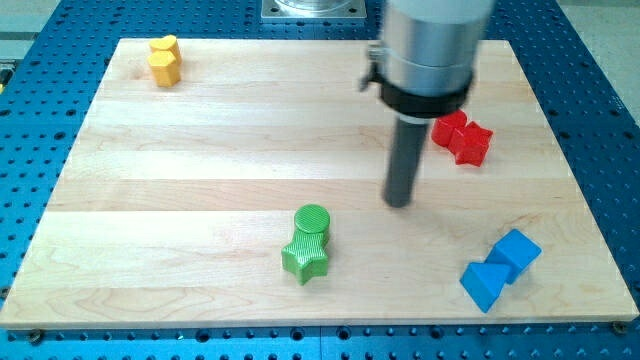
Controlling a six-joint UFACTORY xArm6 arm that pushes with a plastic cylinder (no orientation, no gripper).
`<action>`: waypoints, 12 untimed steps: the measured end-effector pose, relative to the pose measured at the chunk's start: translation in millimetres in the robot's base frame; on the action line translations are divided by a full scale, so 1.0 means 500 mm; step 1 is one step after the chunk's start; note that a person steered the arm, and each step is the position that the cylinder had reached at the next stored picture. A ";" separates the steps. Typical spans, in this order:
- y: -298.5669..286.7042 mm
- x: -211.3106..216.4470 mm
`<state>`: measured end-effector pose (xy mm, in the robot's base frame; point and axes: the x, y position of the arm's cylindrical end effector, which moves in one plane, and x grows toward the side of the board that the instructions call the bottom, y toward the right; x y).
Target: Slide the blue cube to the center of the board
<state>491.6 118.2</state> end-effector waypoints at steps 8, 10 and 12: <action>0.137 0.134; 0.046 0.000; -0.056 0.020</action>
<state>501.8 90.2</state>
